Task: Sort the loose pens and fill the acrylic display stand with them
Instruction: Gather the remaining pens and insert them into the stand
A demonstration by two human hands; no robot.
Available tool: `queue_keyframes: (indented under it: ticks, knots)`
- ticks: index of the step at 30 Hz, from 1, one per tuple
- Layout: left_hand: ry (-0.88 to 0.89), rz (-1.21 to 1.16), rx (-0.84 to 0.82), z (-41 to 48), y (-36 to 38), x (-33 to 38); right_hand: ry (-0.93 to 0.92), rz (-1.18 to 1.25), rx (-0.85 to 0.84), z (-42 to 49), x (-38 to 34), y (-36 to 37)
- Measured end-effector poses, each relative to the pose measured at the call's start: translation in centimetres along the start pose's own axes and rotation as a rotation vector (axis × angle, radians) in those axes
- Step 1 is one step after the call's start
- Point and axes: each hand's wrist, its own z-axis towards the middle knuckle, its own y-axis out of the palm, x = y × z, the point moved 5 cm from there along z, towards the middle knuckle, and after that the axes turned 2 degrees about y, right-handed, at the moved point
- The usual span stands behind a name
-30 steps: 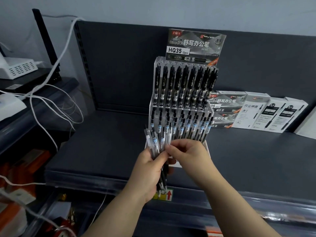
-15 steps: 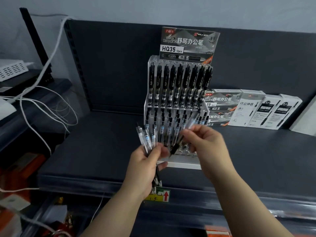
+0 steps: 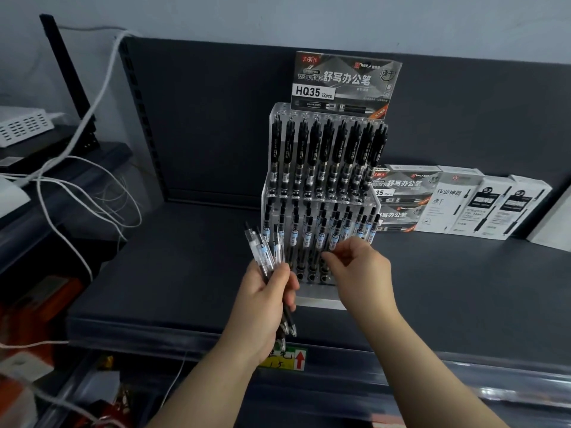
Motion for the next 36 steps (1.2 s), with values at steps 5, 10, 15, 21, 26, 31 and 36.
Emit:
queue_keyframes:
  ticks: [5,10,15,21,26,31,36]
  knots:
    - [0.006,-0.025,-0.051,-0.1,0.2,0.1,-0.009,-0.008,-0.011,-0.1,-0.2,-0.1]
    - [-0.026,-0.085,-0.102,0.0,0.6,-0.1,-0.039,0.104,0.012,-1.4,-1.0,-1.2]
    - [-0.009,0.003,-0.194,-0.1,1.7,-0.2,0.009,0.377,-0.342,-2.7,-2.5,-0.2]
    - [0.005,0.082,-0.278,-0.4,2.8,-0.6,0.079,0.496,-0.313,-2.4,-2.2,-1.4]
    - [0.081,0.164,-0.087,-0.3,1.7,-0.5,0.054,0.443,-0.143,-1.2,-1.8,-3.4]
    - [0.146,0.134,-0.032,-0.1,1.1,0.6,-0.056,0.307,0.117,0.0,-1.5,-5.2]
    - [-0.003,-0.008,-0.021,-0.3,1.7,0.3,-0.151,0.105,0.118,0.1,-1.6,-4.5]
